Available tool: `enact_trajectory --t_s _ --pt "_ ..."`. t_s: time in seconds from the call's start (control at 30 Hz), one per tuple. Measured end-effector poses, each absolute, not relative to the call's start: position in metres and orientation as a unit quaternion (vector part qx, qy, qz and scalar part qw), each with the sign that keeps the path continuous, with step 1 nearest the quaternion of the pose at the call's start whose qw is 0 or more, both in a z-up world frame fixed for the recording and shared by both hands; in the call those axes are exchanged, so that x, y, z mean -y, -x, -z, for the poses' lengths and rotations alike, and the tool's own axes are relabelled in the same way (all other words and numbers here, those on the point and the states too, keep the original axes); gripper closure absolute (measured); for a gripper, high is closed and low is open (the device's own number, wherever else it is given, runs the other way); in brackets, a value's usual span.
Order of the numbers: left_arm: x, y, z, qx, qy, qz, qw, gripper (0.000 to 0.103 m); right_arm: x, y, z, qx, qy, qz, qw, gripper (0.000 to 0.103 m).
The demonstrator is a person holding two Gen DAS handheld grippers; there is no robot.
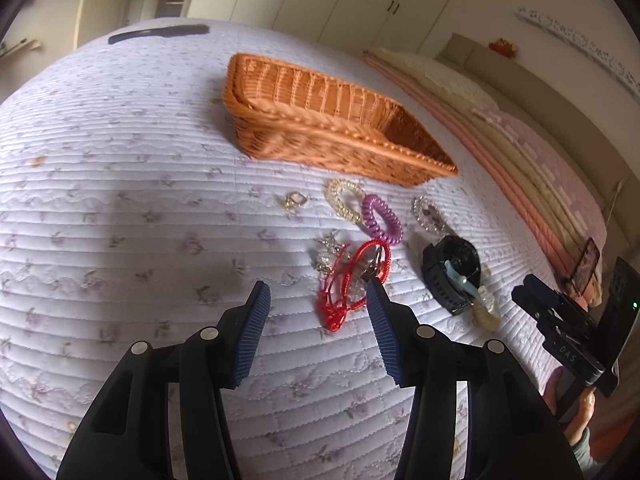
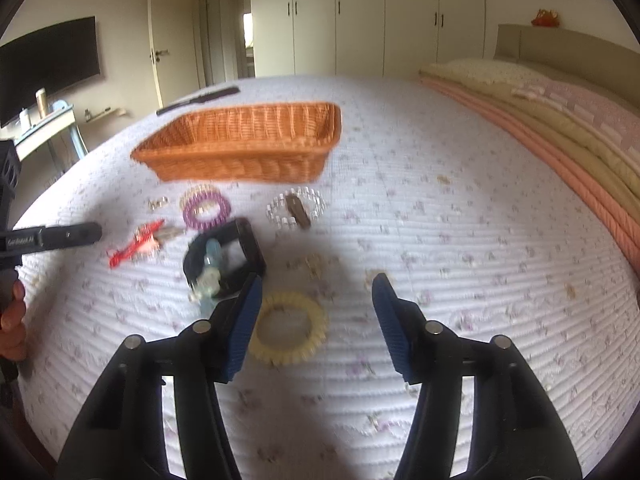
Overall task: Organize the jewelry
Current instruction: 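Grasp the cream spiral hair tie with the right tool while the left tool grasps the red cord bracelet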
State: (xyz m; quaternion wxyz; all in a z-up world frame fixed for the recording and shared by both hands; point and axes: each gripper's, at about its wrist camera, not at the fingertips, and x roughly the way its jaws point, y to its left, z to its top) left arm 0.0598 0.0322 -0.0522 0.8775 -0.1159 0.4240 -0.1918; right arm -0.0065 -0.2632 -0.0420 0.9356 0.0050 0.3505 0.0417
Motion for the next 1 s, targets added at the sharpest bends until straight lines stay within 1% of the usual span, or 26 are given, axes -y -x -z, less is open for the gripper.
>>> enact_trajectory --t_s 0.07,0.13,0.23,0.33,0.37,0.43,0.47,0.57,0.6,0.63,0.73,0.87,1.0 --pt "-0.027 -0.064 0.057 -0.439 0.109 0.188 0.872 0.057 0.267 0.005 0.049 -0.372 -0.010 -0.053 0.927 0.053" --pt "-0.023 -0.067 0.062 -0.452 0.101 0.187 0.866 0.062 0.266 0.000 0.052 -0.391 -0.014 -0.069 0.918 0.055" --pt "-0.019 -0.066 0.062 -0.457 0.079 0.182 0.867 0.062 0.260 -0.008 0.057 -0.411 -0.002 -0.070 0.909 0.057" --pt "-0.013 -0.068 0.063 -0.461 0.053 0.179 0.868 0.062 0.255 -0.011 0.067 -0.434 0.017 -0.067 0.898 0.060" --pt "-0.010 -0.069 0.064 -0.462 0.041 0.175 0.869 0.062 0.255 -0.011 0.070 -0.438 0.017 -0.066 0.896 0.067" --pt "-0.003 -0.069 0.063 -0.463 0.013 0.166 0.871 0.063 0.257 -0.013 0.071 -0.442 0.012 -0.067 0.894 0.073" --pt "0.001 -0.069 0.063 -0.463 0.001 0.161 0.872 0.063 0.258 -0.014 0.072 -0.442 0.011 -0.064 0.895 0.081" --pt "0.013 -0.070 0.062 -0.460 -0.033 0.147 0.875 0.065 0.257 -0.019 0.075 -0.448 0.008 -0.065 0.892 0.084" --pt "0.016 -0.070 0.062 -0.459 -0.042 0.142 0.876 0.067 0.257 -0.020 0.075 -0.448 0.009 -0.065 0.891 0.088" --pt "0.019 -0.071 0.062 -0.459 -0.051 0.138 0.876 0.068 0.256 -0.021 0.074 -0.449 0.010 -0.067 0.891 0.090" --pt "0.022 -0.070 0.060 -0.459 -0.059 0.140 0.875 0.071 0.253 -0.019 0.073 -0.446 0.017 -0.067 0.893 0.091" --pt "-0.001 -0.073 0.050 -0.463 0.031 0.197 0.863 0.071 0.260 -0.020 0.073 -0.448 -0.005 -0.078 0.891 0.091" --pt "-0.003 -0.068 0.047 -0.460 0.028 0.219 0.860 0.071 0.263 -0.020 0.076 -0.448 -0.017 -0.085 0.890 0.091"
